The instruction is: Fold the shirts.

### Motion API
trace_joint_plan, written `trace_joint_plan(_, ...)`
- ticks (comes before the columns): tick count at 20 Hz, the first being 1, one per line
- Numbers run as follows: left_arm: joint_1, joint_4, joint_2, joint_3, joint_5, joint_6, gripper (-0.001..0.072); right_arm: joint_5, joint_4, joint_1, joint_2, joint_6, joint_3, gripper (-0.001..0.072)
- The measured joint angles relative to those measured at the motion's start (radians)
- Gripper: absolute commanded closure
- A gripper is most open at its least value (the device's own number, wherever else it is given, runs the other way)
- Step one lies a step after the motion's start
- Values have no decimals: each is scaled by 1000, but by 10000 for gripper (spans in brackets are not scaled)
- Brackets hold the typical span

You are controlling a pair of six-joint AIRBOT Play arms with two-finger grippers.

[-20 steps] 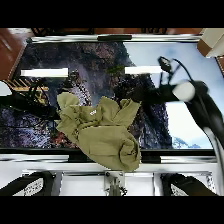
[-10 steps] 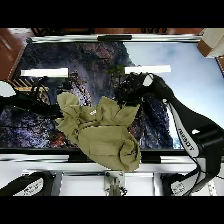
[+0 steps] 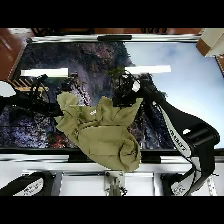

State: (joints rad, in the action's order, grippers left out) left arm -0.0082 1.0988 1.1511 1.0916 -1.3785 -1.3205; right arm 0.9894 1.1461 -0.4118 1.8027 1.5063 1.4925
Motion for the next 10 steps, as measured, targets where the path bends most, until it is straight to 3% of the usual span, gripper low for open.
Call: trace_joint_plan(10, 0, -3, 0, 0, 23, 0, 666, -37, 29, -26, 15, 77, 0, 175)
